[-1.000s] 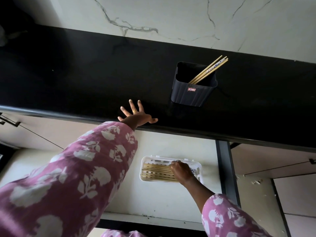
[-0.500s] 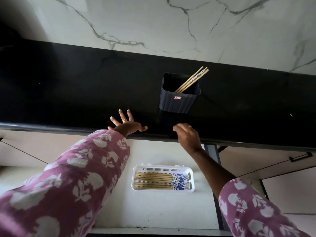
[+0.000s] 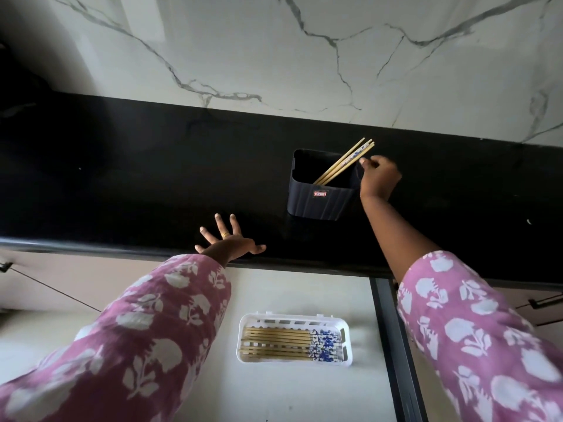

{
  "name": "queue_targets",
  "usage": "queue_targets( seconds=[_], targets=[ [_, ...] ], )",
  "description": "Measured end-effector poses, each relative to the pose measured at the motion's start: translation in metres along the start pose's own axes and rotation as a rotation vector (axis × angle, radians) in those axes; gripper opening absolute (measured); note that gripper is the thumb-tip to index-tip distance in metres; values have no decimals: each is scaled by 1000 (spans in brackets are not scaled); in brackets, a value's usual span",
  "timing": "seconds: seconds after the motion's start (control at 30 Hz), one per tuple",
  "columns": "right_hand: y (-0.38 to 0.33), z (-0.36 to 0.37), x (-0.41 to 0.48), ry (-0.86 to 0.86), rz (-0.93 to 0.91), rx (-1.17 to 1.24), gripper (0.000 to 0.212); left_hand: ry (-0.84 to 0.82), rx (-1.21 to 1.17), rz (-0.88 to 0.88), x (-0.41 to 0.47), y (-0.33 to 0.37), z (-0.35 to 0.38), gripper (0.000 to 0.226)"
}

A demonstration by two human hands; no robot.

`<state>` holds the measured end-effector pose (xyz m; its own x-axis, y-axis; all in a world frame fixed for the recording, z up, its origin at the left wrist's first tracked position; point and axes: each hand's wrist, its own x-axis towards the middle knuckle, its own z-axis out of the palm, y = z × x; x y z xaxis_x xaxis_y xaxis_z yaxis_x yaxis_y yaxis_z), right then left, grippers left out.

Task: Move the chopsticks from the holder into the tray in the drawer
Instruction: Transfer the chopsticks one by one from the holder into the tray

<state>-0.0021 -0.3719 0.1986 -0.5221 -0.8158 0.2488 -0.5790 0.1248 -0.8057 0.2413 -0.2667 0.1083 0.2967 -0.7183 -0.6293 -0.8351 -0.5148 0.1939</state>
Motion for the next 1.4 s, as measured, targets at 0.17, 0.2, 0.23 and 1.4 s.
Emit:
queue_targets(
  seconds=[0.17,0.2,0.23,1.4],
  targets=[
    [-4,18,33,-101,289,174,40,-9,-9,-8,2,2,0,106],
    [-1,24,40,-127,346,188,44,-11,-14,-10,2,1,0,107],
    [0,28,45,-152,397,196,47,-13,-16,-13,2,1,-1,108],
    [-65,-72,11,-24,-101,579,25,17,-24,15,-4,-1,0,107]
  ],
)
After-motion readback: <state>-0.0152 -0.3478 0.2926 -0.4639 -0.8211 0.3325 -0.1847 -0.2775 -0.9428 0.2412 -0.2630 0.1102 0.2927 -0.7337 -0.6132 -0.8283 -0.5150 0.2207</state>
